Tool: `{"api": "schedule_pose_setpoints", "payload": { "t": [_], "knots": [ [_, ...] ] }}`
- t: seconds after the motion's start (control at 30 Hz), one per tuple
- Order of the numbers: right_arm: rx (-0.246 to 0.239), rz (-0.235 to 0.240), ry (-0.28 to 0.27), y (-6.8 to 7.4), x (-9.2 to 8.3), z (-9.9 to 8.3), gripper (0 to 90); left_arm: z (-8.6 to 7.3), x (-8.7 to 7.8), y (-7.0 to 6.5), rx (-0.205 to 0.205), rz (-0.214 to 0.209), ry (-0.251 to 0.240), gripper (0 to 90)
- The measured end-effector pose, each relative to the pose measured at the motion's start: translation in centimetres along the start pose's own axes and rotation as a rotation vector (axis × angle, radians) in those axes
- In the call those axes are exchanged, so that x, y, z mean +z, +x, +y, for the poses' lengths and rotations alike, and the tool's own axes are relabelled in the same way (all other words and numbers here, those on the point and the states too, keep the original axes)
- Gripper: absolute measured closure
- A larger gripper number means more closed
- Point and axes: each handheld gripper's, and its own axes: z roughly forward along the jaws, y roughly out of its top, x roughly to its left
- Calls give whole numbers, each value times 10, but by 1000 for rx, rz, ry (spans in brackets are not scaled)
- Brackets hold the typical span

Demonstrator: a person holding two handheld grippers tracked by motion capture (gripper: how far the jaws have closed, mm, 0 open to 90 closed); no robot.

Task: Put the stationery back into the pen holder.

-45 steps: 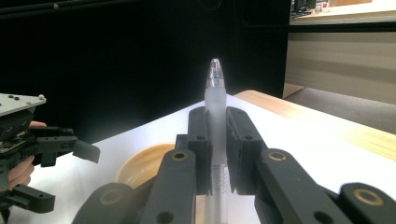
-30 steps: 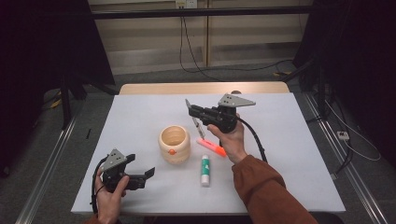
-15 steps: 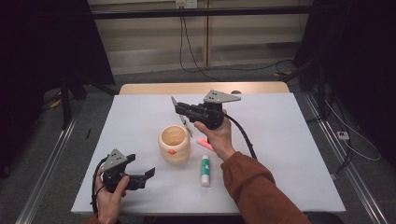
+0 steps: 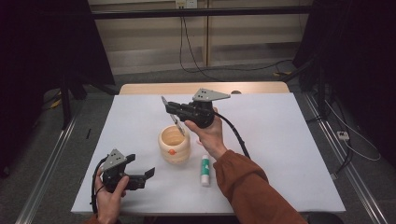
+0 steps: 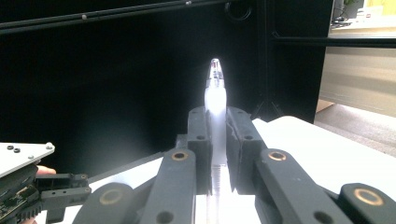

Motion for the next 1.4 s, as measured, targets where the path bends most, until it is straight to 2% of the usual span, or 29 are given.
{"api": "schedule_pose_setpoints", "payload": {
  "t": [0.4, 0.63, 1.0, 1.2, 1.4],
  "knots": [
    [-4, 4, 43, -1, 13, -14, 810, 0, -1, 0, 3, -4, 2, 55],
    [3, 6, 85, -3, 16, -33, 809, 0, 0, 0, 4, -2, -2, 55],
    [1, -2, 150, -7, 13, -54, 808, 0, 0, 0, 0, -3, 1, 55],
    [-5, -2, 170, -8, 12, -56, 802, 0, 0, 0, 2, -1, 5, 55],
    [4, -5, 180, -8, 9, -55, 646, 0, 1, 0, 3, -3, 3, 55]
  ]
}}
